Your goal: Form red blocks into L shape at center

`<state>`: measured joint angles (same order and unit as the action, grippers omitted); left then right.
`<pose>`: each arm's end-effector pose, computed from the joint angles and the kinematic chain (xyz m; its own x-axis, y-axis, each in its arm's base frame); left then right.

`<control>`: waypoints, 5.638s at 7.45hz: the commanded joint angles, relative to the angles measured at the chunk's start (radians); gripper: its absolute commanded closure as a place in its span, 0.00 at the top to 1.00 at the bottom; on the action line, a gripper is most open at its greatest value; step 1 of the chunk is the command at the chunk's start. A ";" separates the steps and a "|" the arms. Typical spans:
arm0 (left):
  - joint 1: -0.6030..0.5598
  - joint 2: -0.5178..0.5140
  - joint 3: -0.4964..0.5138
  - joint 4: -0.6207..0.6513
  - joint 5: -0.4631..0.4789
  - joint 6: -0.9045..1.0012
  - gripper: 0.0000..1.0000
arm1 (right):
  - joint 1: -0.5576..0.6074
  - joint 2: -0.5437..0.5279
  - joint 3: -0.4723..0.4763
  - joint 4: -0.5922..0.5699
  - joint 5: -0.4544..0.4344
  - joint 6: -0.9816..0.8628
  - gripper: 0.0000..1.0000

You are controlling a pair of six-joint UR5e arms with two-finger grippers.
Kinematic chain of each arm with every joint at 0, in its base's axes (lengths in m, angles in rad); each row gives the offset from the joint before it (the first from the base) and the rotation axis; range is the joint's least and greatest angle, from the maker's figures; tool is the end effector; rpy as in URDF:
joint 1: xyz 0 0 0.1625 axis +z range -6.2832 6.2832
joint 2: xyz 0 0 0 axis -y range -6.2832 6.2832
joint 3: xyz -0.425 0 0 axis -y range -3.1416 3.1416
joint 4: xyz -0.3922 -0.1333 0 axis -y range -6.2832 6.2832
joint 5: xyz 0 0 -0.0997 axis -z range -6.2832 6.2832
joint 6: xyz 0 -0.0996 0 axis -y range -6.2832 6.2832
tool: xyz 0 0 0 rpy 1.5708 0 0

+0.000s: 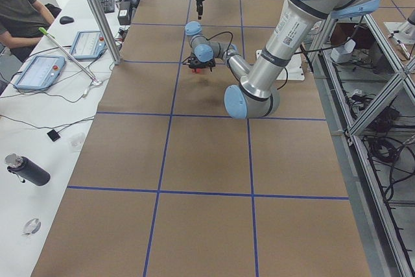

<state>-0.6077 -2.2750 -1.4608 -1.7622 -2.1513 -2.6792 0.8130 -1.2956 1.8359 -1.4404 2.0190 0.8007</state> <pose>0.5540 -0.4811 0.2552 0.1166 -0.9927 0.0315 0.5904 0.0438 -0.8059 -0.3371 -0.4874 0.3781 0.7134 -0.1590 0.6825 0.0378 0.9812 0.1890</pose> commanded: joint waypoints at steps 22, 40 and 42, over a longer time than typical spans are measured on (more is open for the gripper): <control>-0.099 0.386 -0.435 0.010 -0.001 0.581 1.00 | -0.006 0.018 0.022 0.000 0.003 0.071 1.00; -0.800 0.815 -0.366 -0.057 -0.245 2.273 1.00 | 0.649 -0.162 -0.236 -0.041 0.374 -0.755 1.00; -0.802 0.816 -0.369 -0.057 -0.251 2.273 1.00 | 0.649 -0.153 -0.241 -0.038 0.388 -0.756 1.00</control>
<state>-1.4088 -1.4599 -1.8253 -1.8191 -2.3981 -0.4065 1.4619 -1.4500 1.5981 -1.4808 2.4043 0.0457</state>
